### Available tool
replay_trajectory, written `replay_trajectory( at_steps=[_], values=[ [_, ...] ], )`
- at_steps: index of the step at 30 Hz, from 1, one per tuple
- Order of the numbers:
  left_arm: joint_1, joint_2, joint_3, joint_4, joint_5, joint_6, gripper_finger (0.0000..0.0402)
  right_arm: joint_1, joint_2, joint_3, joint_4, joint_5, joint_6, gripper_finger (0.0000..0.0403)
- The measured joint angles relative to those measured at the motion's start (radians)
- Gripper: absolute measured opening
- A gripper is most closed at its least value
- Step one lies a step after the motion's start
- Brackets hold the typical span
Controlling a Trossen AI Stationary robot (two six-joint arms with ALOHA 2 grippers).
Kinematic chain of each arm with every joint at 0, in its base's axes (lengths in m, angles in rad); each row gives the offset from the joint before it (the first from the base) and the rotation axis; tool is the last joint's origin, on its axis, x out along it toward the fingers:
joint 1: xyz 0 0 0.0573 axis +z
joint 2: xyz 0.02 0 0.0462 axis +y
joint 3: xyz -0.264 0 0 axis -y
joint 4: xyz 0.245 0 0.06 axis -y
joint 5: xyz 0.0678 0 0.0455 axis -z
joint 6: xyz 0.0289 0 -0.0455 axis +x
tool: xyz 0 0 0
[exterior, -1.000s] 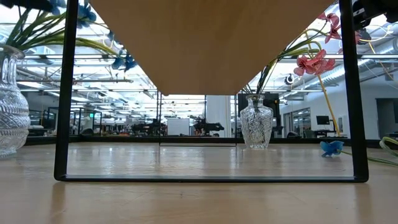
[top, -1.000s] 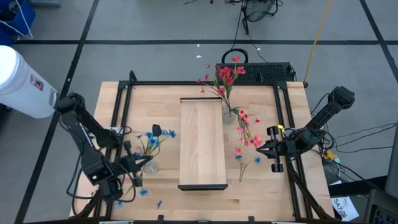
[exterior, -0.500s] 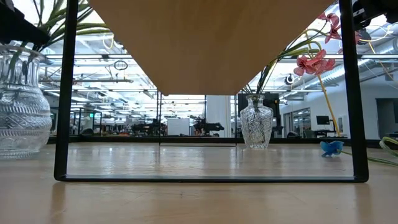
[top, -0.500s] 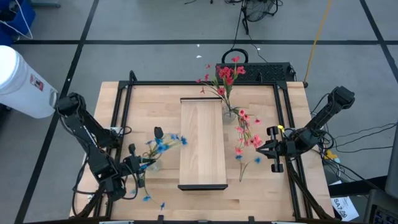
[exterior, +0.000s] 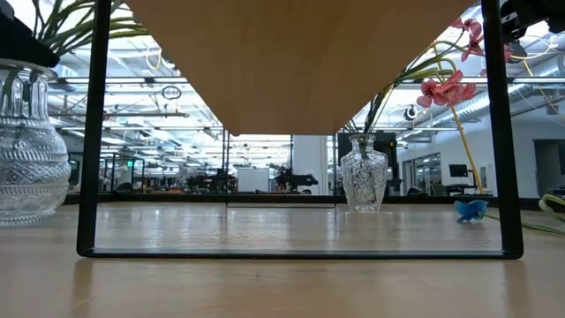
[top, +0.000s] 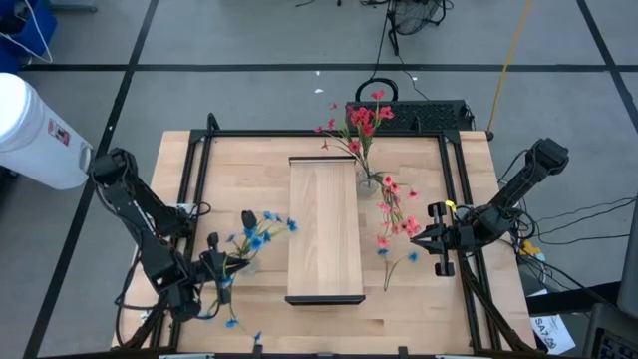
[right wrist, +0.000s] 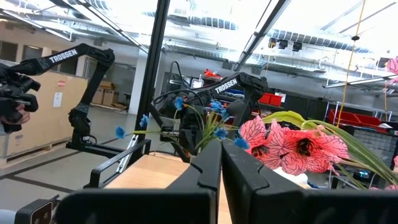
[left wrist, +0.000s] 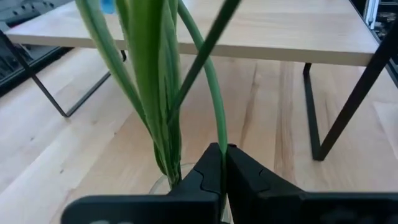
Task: Pick and place flowers into a vace then onto a shelf
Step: Put the black flower into the left transparent vase
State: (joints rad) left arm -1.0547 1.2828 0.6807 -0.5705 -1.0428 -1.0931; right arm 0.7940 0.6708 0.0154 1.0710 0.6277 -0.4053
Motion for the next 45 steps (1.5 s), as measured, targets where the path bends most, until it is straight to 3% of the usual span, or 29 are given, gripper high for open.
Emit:
replay_trajectory(
  at_steps=[17, 30, 37, 45],
  values=[
    [0.0, -0.008, 0.0, 0.03, -0.036, -0.021, 0.0149, 0.0, 0.0, 0.0, 0.0, 0.0, 0.0, 0.0009],
    [0.0, -0.008, 0.0, 0.029, -0.051, -0.058, 0.0292, 0.0, 0.0, 0.0, 0.0, 0.0, 0.0, 0.0008],
    [0.0, -0.008, 0.028, 0.029, -0.054, -0.026, 0.0305, 0.0, 0.0, 0.0, 0.0, 0.0, 0.0, 0.0009],
    [0.0, -0.02, 0.065, 0.021, -0.045, 0.038, 0.0285, 0.0, 0.0, 0.0, 0.0, 0.0, 0.0, 0.0008]
  ],
)
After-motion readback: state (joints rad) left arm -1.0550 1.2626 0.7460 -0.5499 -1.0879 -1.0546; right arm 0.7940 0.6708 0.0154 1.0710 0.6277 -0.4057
